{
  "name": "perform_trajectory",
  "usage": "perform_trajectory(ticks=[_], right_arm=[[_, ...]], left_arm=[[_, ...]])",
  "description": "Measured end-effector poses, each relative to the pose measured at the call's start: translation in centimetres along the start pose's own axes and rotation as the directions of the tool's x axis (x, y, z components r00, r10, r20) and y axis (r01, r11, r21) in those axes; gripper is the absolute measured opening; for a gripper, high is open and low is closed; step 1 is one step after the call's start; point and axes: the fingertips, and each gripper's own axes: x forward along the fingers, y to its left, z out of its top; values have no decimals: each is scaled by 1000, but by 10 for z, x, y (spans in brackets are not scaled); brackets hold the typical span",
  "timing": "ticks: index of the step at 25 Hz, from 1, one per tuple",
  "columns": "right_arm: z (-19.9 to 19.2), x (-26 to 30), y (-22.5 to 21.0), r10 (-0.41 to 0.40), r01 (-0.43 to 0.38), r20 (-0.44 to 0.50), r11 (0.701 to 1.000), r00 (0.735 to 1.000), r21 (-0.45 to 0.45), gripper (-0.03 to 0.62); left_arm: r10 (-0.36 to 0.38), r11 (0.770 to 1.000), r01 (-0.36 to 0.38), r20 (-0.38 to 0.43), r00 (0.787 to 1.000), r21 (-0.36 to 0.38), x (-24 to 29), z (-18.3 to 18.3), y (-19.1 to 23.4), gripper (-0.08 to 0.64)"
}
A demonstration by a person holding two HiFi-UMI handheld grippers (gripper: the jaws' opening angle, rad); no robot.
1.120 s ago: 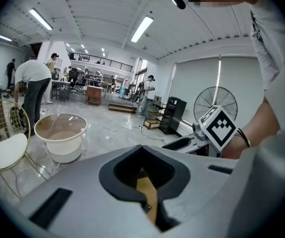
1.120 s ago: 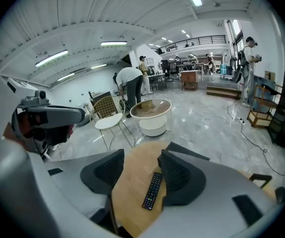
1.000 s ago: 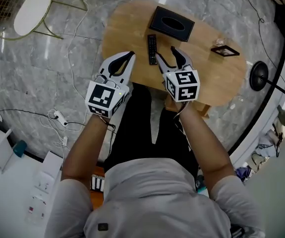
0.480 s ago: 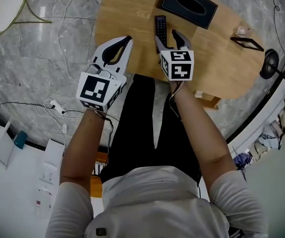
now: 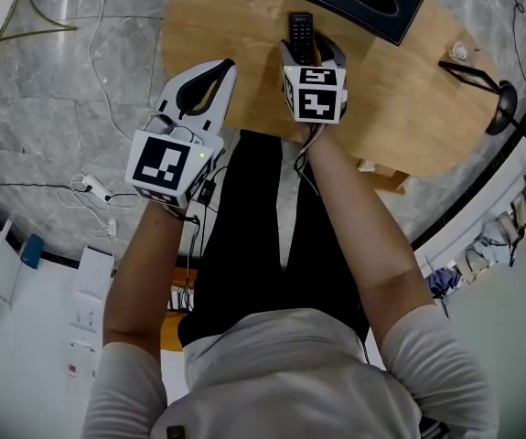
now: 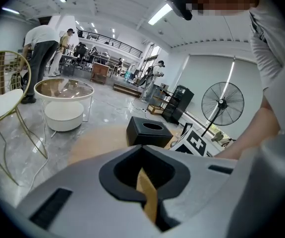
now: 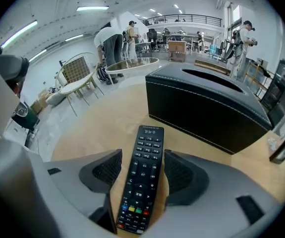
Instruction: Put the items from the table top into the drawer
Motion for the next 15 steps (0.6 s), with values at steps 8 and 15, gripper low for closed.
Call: perform_trajectory(ticks=[8, 15], right_arm=[[-9, 13, -4, -56, 55, -18, 998, 998, -34, 258], [-9, 14, -5, -53, 53, -7, 997, 999, -56, 233]], left_arm=[[-19, 999, 19, -12, 1000, -28, 6, -15, -2, 9], [-24, 999, 23, -17, 1000, -48, 7, -22, -3, 9]])
